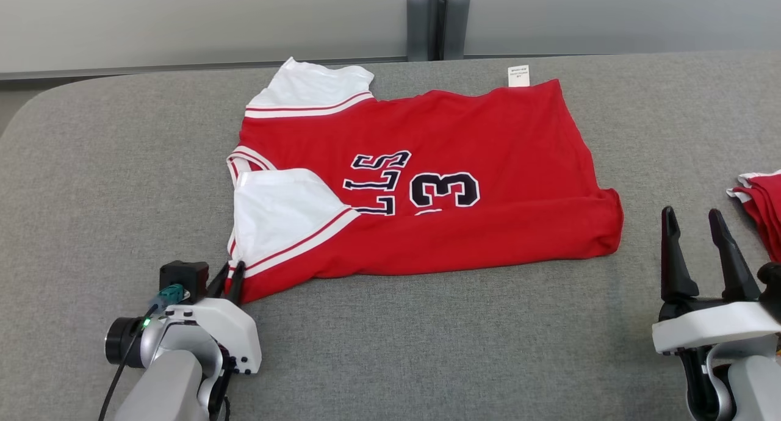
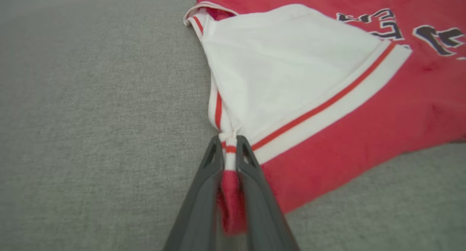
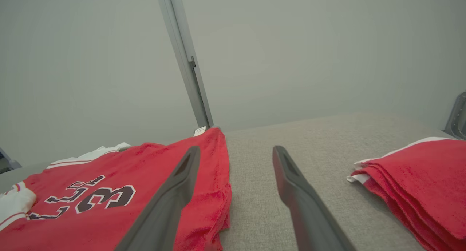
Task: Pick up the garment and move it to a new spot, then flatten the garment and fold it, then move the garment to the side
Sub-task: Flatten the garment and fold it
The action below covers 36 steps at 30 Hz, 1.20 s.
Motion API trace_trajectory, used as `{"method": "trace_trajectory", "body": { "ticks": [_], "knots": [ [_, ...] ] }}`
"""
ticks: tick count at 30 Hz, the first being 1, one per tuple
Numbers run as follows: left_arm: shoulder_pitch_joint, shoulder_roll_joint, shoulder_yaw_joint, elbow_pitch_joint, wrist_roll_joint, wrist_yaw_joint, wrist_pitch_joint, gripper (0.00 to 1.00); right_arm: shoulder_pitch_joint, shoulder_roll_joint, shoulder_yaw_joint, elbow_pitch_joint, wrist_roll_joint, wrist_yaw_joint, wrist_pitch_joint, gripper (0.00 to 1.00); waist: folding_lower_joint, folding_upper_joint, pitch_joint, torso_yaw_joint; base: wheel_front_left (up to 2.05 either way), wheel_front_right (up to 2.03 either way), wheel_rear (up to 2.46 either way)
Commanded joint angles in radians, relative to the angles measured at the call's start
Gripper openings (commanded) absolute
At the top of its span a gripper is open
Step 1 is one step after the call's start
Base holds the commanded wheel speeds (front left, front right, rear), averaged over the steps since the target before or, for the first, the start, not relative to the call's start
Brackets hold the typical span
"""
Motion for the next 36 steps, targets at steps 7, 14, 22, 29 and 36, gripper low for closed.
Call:
{"method": "trace_trajectory", "body": {
  "ticks": [7,14,22,29,36],
  "knots": [
    [-0.028,0.007,0.009,-0.094,0.022,0.029,-0.089,0.00,-0.062,0.015,-0.002,0.157,0.033,0.000,0.048,1.00,0.0000,-0.0001,0.003,0.038,0.00,0.00,0.00],
    [-0.006,-0.003,0.003,-0.200,0.040,0.033,-0.097,0.00,-0.135,0.002,0.019,0.299,0.087,0.000,0.098,1.00,0.0000,-0.0001,0.016,0.093,0.00,0.00,0.00],
    [0.014,-0.007,-0.008,-0.257,0.049,0.027,-0.099,0.00,-0.199,0.004,0.017,0.448,0.074,0.000,0.110,1.00,0.0000,-0.0001,0.026,0.139,0.00,0.00,0.00],
    [0.028,-0.006,-0.007,-0.266,0.047,0.030,-0.099,0.00,-0.217,0.014,0.053,0.510,0.130,0.000,0.164,0.00,0.0000,-0.0001,0.032,0.148,0.00,0.00,0.00],
    [0.045,0.009,-0.010,-0.241,0.039,0.018,-0.099,0.00,-0.214,-0.056,0.090,0.480,0.169,-0.001,0.134,0.00,0.0000,-0.0001,0.001,0.126,0.00,0.00,0.00]
  ]
}}
